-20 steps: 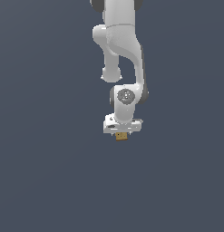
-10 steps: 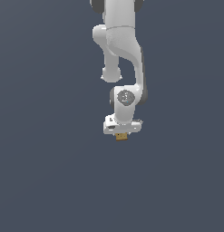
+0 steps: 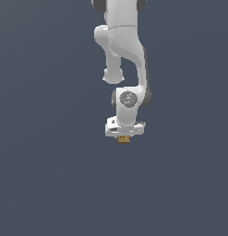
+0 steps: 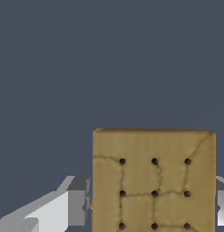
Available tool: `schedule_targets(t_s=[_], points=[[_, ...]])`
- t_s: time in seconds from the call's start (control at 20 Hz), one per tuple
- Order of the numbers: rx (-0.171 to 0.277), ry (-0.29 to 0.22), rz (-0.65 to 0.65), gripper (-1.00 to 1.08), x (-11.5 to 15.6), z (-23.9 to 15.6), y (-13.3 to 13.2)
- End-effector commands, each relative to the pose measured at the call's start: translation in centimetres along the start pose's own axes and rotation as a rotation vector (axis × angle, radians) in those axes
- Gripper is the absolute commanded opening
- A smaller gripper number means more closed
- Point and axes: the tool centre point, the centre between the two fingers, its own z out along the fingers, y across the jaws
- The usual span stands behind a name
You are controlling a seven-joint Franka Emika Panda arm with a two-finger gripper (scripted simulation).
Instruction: Pick up the object and move it to a goal position.
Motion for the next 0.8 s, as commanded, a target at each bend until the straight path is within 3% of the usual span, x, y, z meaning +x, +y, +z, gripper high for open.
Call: schedule_targets(t_s=[0.0, 0.75], points=[[0.0, 0.002, 0.0, -1.0, 0.5, -0.6, 0.0], [0.0, 0.002, -0.001, -1.0, 5.9, -6.7, -0.4]])
